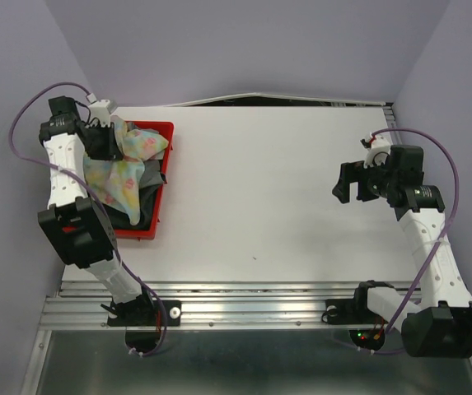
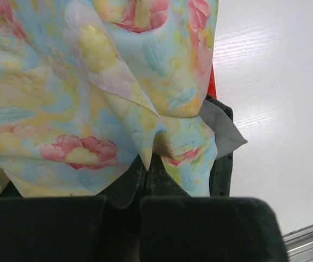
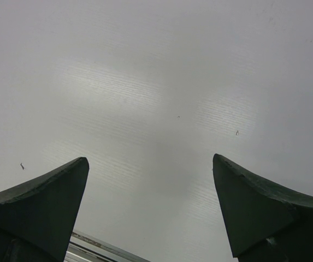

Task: Fold and stack the skirts
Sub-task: Grab the skirt from the pile, then move the skirt to the center of the board

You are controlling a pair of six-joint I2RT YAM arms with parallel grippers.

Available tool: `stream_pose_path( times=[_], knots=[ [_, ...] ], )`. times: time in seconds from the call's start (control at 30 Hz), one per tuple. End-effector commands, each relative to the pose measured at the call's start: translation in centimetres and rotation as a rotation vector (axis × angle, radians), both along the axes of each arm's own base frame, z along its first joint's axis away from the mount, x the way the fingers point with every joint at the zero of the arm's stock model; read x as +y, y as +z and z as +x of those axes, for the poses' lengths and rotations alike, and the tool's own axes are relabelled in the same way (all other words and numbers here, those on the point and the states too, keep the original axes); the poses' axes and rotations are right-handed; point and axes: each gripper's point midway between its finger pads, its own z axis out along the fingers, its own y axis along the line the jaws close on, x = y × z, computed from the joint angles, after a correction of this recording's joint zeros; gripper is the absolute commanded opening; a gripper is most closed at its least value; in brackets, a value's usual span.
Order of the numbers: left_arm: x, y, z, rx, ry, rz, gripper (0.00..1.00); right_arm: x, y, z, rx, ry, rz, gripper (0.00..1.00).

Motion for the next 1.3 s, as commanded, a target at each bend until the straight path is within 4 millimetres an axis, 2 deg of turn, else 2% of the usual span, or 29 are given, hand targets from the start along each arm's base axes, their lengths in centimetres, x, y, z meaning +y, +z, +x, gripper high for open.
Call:
stream_pose_path(
  times=[0.0, 0.07, 0.13, 0.17, 0.2, 0.23, 0.3, 0.33, 0.4, 0.43, 0.53, 0.67, 0.7, 0.77, 0.83, 0.9, 1.0, 1.03, 1.07, 1.1, 1.23, 1.27],
  knots=[
    [-0.2, 6.4, 1.0, -0.174, -0.007, 0.027, 0.0, 0.0, 1.2, 0.5, -0.049, 0.007, -0.004, 1.0],
    [-1.1, 9.9, 0.8, -0.249, -0.034, 0.039, 0.0, 0.1, 1.3, 0.6, -0.052, 0.006, 0.002, 1.0],
    [-3.3, 13.6, 0.5, -0.329, -0.097, 0.064, 0.0, 0.3, 1.4, 0.6, -0.05, 0.012, 0.016, 1.0],
    [-4.2, 14.7, 0.4, -0.357, -0.119, 0.072, 0.0, 0.4, 1.4, 0.7, -0.048, 0.016, 0.021, 1.0],
    [-6.3, 16.4, 0.2, -0.397, -0.164, 0.079, 0.0, 0.6, 1.6, 0.7, -0.049, 0.025, 0.03, 1.0],
    [-7.4, 17.4, 0.1, -0.422, -0.184, 0.086, 0.0, 0.7, 1.6, 0.9, -0.047, 0.025, 0.034, 1.0],
    [-9.5, 18.9, -0.2, -0.464, -0.219, 0.088, 0.0, 0.7, 1.8, 1.1, -0.046, 0.027, 0.037, 1.0],
    [-11.8, 19.9, -0.4, -0.491, -0.264, 0.074, 0.0, 0.8, 1.9, 1.2, -0.049, 0.028, 0.04, 1.0],
    [-13.6, 21.0, -0.6, -0.521, -0.295, 0.053, 0.0, 0.9, 2.0, 1.3, -0.04, 0.024, 0.05, 1.0],
    [-16.3, 21.9, -1.1, -0.545, -0.363, 0.026, 0.0, 1.0, 2.4, 1.3, -0.046, 0.027, 0.058, 1.0],
    [-19.8, 23.3, -2.3, -0.588, -0.464, -0.017, 0.0, 1.2, 2.6, 1.5, -0.044, 0.035, 0.07, 1.0],
    [-26.2, 24.5, -4.8, -0.647, -0.644, -0.108, 0.0, 1.4, 2.8, 1.7, -0.042, 0.039, 0.078, 1.0],
    [-27.1, 23.6, -4.8, -0.634, -0.665, -0.117, 0.0, 1.4, 2.7, 1.7, -0.04, 0.038, 0.079, 1.0],
    [-28.7, 23.2, -4.7, -0.65, -0.697, -0.13, 0.0, 1.3, 2.6, 1.9, -0.035, 0.035, 0.08, 1.0],
    [-30.9, 22.1, -5.4, -0.619, -0.778, -0.188, 0.0, 1.3, 2.5, 2.0, -0.029, 0.029, 0.078, 1.0],
    [-33.0, 20.2, -5.9, -0.564, -0.841, -0.233, 0.0, 1.2, 2.3, 2.0, -0.023, 0.026, 0.075, 1.0],
    [-35.2, 17.7, -5.2, -0.511, -0.849, -0.256, 0.0, 1.1, 1.9, 2.0, -0.016, 0.024, 0.068, 1.0],
    [-36.3, 15.9, -5.0, -0.473, -0.863, -0.267, 0.0, 1.0, 1.9, 2.1, -0.018, 0.023, 0.066, 1.0],
    [-36.8, 15.0, -4.9, -0.453, -0.868, -0.274, 0.0, 1.0, 1.7, 2.1, -0.013, 0.021, 0.064, 1.0],
    [-37.2, 13.2, -5.0, -0.41, -0.871, -0.282, 0.0, 0.9, 1.6, 2.1, -0.01, 0.017, 0.061, 1.0],
    [-39.4, 9.8, -5.2, -0.341, -0.884, -0.289, 0.0, 0.8, 1.3, 2.3, -0.003, 0.014, 0.055, 1.0],
    [-40.4, 8.9, -6.0, -0.323, -0.908, -0.285, 0.0, 0.8, 1.2, 2.3, 0.001, 0.015, 0.057, 1.0]
  ],
)
